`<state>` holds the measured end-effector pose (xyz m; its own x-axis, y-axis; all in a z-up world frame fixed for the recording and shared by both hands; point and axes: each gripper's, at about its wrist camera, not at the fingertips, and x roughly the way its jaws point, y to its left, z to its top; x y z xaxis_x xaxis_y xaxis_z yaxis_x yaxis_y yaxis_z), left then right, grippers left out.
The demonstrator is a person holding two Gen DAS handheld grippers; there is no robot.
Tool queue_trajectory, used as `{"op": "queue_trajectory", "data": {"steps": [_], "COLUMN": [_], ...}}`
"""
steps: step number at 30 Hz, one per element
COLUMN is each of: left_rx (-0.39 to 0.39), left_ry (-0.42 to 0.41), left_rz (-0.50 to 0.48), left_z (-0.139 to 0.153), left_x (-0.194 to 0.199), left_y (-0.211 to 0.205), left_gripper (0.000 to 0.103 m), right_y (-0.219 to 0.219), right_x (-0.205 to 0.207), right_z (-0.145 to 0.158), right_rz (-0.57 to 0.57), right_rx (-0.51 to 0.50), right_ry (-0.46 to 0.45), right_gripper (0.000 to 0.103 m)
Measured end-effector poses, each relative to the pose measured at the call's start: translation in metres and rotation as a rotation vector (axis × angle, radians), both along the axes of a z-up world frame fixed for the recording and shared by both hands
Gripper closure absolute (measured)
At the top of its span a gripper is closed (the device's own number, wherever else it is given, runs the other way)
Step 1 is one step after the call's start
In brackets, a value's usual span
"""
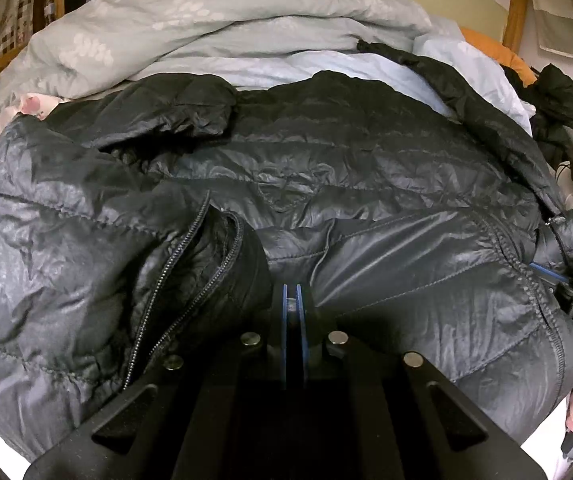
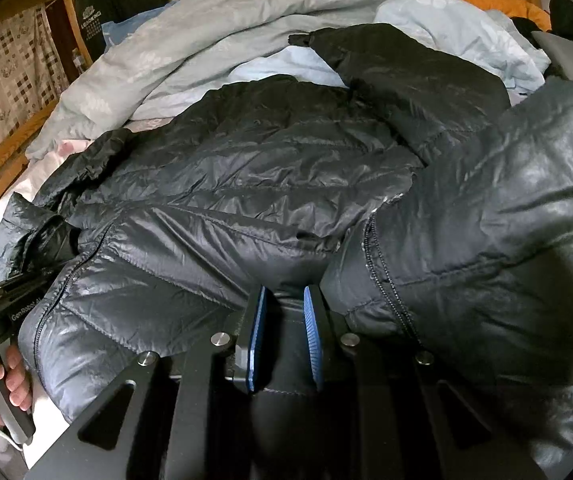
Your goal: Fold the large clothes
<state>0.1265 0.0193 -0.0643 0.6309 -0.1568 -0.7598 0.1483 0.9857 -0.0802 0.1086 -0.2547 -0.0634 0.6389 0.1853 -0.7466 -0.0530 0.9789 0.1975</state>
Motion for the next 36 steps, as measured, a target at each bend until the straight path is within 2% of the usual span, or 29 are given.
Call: {"op": "queue_trajectory", "data": {"steps": [4,5,7,9,12,14,16,18,20,24,27,30,34,35,36], "left_rx": [0.005,0.005,-0.027,-0.040,-0.129,-0.193,-0.221,-0.213,-0.193,-0.209,-0.243,-0.256,-0.248,-0.247,-0.250], "left_ry": [-0.013,-0.035,-0.156,-0.263,-0.291,-0.262,-0.195,-0.154,-0.131,-0.046,0.025,0.045,0.034,0.031,0.030], "left_rz": [0.002,0.009,0.009,-0.062,-0.199,-0.260,-0.308,-0.312,-0.317,-0.317,-0.293,-0.284,-0.284,-0.284,-0.284], "left_z": [0.002,0.006,0.026,0.050,0.069,0.069,0.060,0.046,0.036,0.021,-0.001,-0.006,-0.006,-0.006,-0.006], "left_x": [-0.001,-0.005,-0.027,-0.053,-0.078,-0.086,-0.086,-0.085,-0.081,-0.063,-0.053,-0.049,-0.051,-0.052,-0.052], "left_y": [0.002,0.003,0.007,-0.001,-0.018,-0.030,-0.043,-0.051,-0.053,-0.051,-0.051,-0.048,-0.050,-0.049,-0.049], "left_gripper": [0.096,0.096,0.097,0.097,0.096,0.096,0.096,0.096,0.096,0.096,0.098,0.100,0.100,0.100,0.100], "right_y": [0.000,0.000,-0.002,-0.001,0.013,0.026,0.034,0.038,0.036,0.030,0.036,0.038,0.039,0.041,0.046], "right_x": [0.000,-0.001,-0.008,-0.020,-0.034,-0.040,-0.045,-0.045,-0.043,-0.037,-0.032,-0.032,-0.034,-0.031,-0.028], "right_z": [0.000,0.002,0.008,0.022,0.045,0.055,0.058,0.054,0.045,0.026,0.013,0.013,0.033,0.039,0.044], "right_rz": [0.001,-0.001,-0.009,0.011,0.086,0.141,0.174,0.177,0.122,0.141,0.143,0.142,0.178,0.196,0.211], "right_rx": [0.002,0.003,0.007,0.061,0.124,0.151,0.166,0.156,0.101,0.150,0.076,0.069,0.154,0.173,0.182], "right_ry": [0.000,-0.004,-0.028,-0.075,-0.115,-0.127,-0.125,-0.103,-0.080,-0.021,0.000,-0.005,-0.037,-0.034,-0.024], "right_gripper": [0.082,0.082,0.082,0.082,0.082,0.082,0.082,0.082,0.082,0.082,0.082,0.082,0.082,0.083,0.090]}}
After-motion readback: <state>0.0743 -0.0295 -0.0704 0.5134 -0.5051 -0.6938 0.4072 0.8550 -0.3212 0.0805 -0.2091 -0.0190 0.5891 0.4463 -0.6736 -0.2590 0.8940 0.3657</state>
